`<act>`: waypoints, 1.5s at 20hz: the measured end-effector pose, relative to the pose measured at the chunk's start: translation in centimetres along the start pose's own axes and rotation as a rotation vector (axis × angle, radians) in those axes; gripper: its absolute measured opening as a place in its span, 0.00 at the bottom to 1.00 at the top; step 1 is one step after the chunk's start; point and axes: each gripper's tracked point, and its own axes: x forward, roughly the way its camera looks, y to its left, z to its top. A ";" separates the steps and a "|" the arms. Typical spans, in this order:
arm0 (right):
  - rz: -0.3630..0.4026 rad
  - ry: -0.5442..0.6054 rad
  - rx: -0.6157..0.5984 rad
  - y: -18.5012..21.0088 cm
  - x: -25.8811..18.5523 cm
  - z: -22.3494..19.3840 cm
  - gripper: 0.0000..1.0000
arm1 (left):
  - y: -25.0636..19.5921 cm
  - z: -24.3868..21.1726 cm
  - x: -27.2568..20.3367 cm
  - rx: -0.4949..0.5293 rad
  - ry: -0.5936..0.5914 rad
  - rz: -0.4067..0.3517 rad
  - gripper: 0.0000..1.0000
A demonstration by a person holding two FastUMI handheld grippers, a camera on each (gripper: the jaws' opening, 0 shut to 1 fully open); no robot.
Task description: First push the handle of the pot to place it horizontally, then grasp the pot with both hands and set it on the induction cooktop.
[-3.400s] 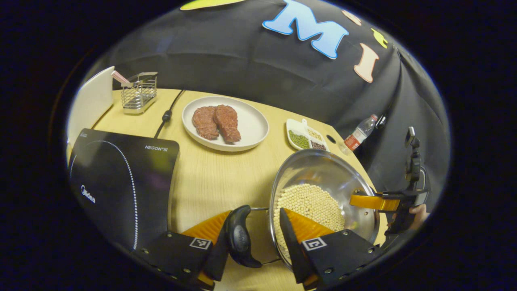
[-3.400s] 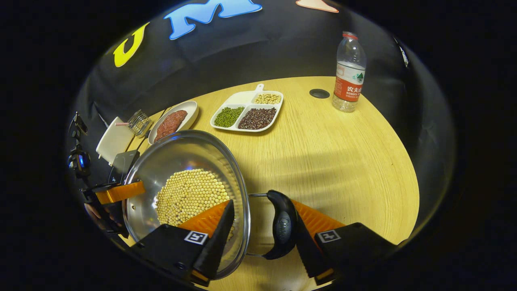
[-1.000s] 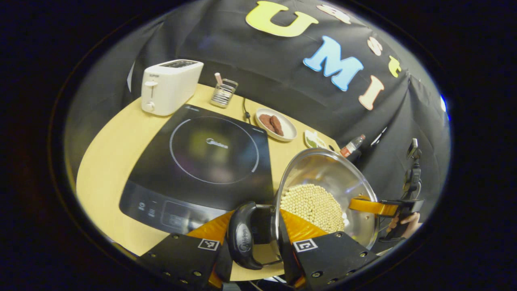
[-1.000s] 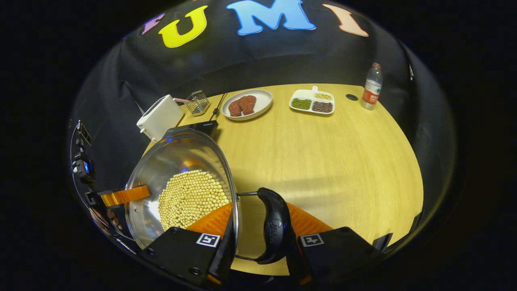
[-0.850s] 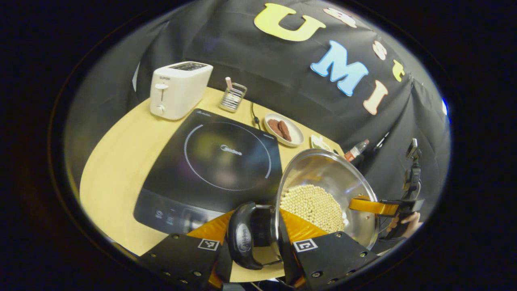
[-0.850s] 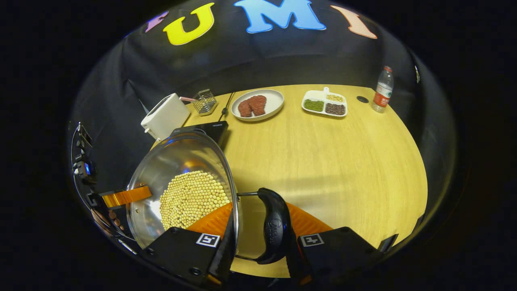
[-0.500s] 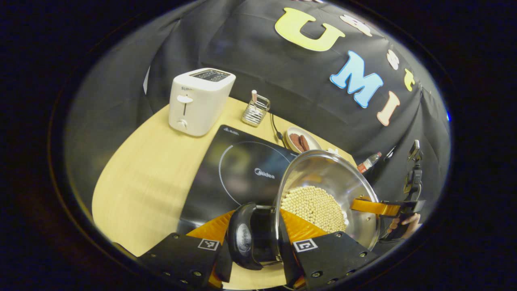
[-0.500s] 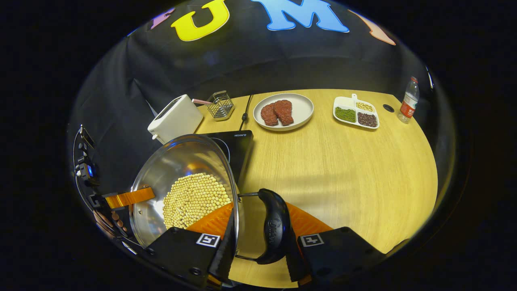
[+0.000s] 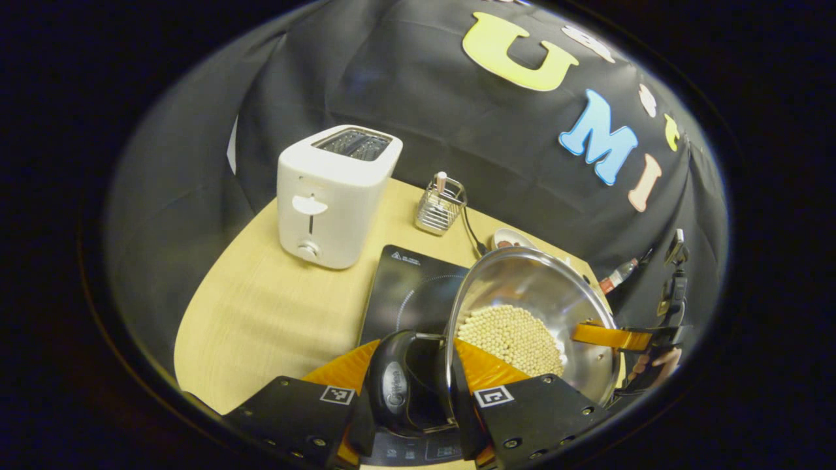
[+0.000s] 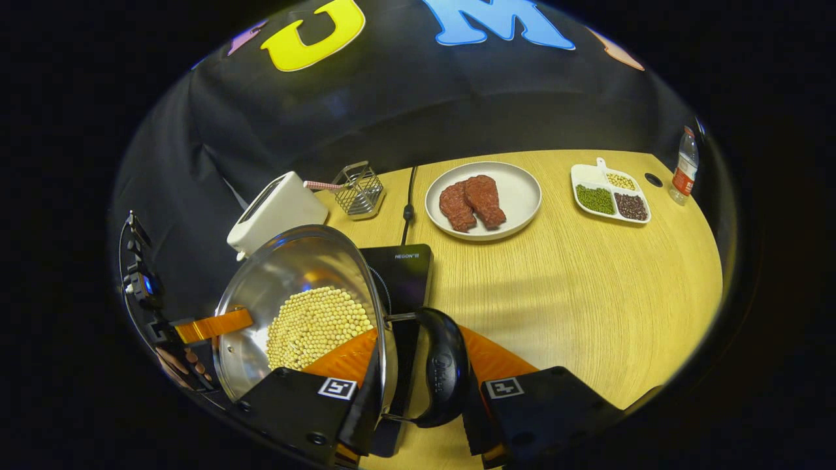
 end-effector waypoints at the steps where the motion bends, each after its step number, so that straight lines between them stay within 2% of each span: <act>1: -0.004 -0.004 0.007 0.1 0.6 0.4 0.54 | 0.4 0.3 0.7 -0.002 0.003 -0.001 0.55; 2: -0.007 -0.004 0.015 0.1 1.2 0.7 0.54 | 0.7 0.6 1.4 -0.004 0.004 -0.003 0.51; 4: -0.011 -0.001 0.027 0.3 2.5 0.8 0.54 | 1.6 1.0 2.5 0.006 0.007 -0.006 0.51; 5: -0.012 0.001 0.033 0.5 3.0 0.7 0.54 | 2.1 1.3 3.1 0.012 0.007 -0.005 0.55; 8: -0.025 0.023 0.059 0.8 4.5 0.3 0.54 | 3.4 1.5 4.4 0.017 0.015 0.006 0.51; 9: -0.020 0.006 0.069 0.8 5.0 0.7 0.53 | 3.5 2.1 4.6 0.028 -0.003 0.002 0.55; 11: -0.018 0.011 0.076 0.7 5.5 0.8 0.57 | 3.7 2.5 5.0 0.049 -0.006 0.004 0.55; 12: -0.011 0.001 0.085 0.9 5.6 1.0 0.54 | 3.8 2.8 5.3 0.048 -0.011 0.002 0.51; 13: -0.008 -0.007 0.082 0.8 5.7 1.2 0.55 | 3.7 2.9 5.3 0.036 -0.010 -0.001 0.55; 15: 0.001 -0.009 0.073 0.7 5.8 1.3 0.53 | 3.7 3.0 5.3 0.024 -0.021 -0.007 0.51; 16: 0.002 -0.009 0.071 0.8 5.9 1.2 0.58 | 3.7 3.0 5.2 0.020 -0.026 -0.008 0.52; 18: 0.004 -0.005 0.067 0.8 5.9 1.1 0.55 | 3.9 2.8 5.0 0.027 -0.026 -0.003 0.53; 19: 0.000 -0.001 0.071 0.7 5.9 1.1 0.59 | 3.9 2.6 5.0 0.031 -0.016 0.005 0.53; 23: -0.020 0.039 0.055 0.7 5.7 0.1 0.58 | 3.9 2.1 5.1 0.022 -0.004 0.037 0.58; 24: -0.017 0.062 0.051 0.9 5.5 -0.4 0.66 | 3.9 2.2 5.1 0.004 -0.005 0.042 0.59; 25: 0.000 0.072 0.047 1.2 5.4 -0.7 0.63 | 4.1 2.3 4.8 -0.014 -0.007 0.053 0.59; 26: 0.001 0.072 0.039 1.3 5.4 -0.8 0.81 | 4.7 2.4 4.6 -0.024 -0.010 0.073 0.59; 27: -0.004 0.068 0.038 1.0 5.2 -0.6 0.92 | 5.1 2.4 4.1 -0.036 -0.015 0.085 0.61; 28: -0.005 0.059 0.038 0.9 5.0 -0.4 0.98 | 5.4 2.6 3.4 -0.047 -0.024 0.098 0.74; 29: -0.006 0.050 0.035 0.9 4.6 -0.1 0.98 | 5.6 2.4 3.9 -0.055 -0.030 0.105 0.86; 30: -0.015 0.040 0.028 0.7 4.1 0.0 0.98 | 5.5 2.3 3.2 -0.051 -0.032 0.114 0.90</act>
